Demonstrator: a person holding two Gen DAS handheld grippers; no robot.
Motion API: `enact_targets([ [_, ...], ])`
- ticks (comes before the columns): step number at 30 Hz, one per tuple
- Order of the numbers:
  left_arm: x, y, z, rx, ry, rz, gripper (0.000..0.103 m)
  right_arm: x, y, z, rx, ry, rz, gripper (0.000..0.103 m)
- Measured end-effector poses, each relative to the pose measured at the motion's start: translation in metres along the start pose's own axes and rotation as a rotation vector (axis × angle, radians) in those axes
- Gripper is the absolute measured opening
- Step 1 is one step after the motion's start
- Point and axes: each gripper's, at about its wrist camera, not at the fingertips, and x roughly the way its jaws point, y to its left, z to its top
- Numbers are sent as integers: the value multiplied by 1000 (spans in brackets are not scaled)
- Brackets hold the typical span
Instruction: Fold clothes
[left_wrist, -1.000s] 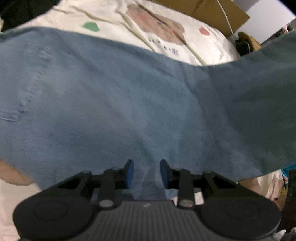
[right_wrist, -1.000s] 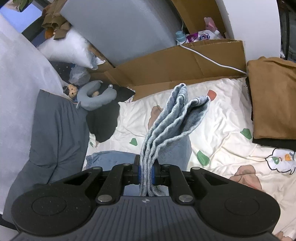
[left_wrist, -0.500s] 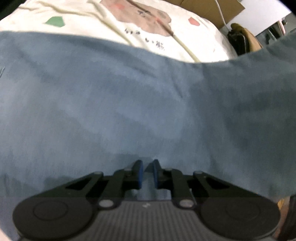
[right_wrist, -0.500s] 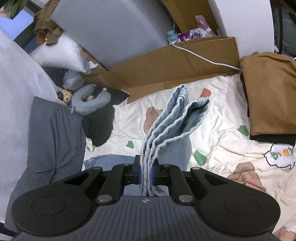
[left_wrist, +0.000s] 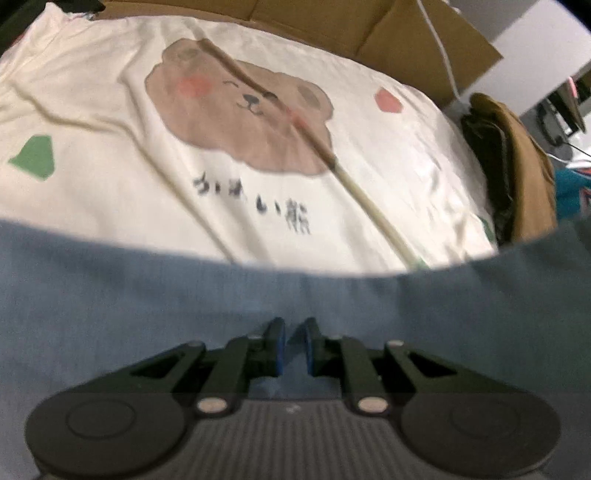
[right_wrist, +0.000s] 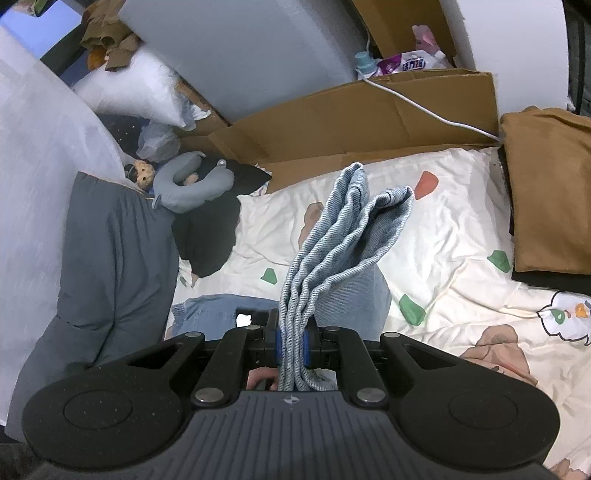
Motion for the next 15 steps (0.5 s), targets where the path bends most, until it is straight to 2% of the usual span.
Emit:
enact_targets([
  [3, 8, 1, 6, -19, -5, -2, 11, 2, 2, 1, -2, 5, -3, 9],
  [6, 5, -1, -1, -10, -14, -8, 12, 3, 5, 1, -5, 6, -7, 9],
  [11, -18, 1, -39, 28, -20, -20, 13, 2, 8, 1, -9, -1, -1, 9],
  [15, -33, 3, -73, 3, -6, -38, 12, 3, 14, 1, -21, 2, 1, 9],
])
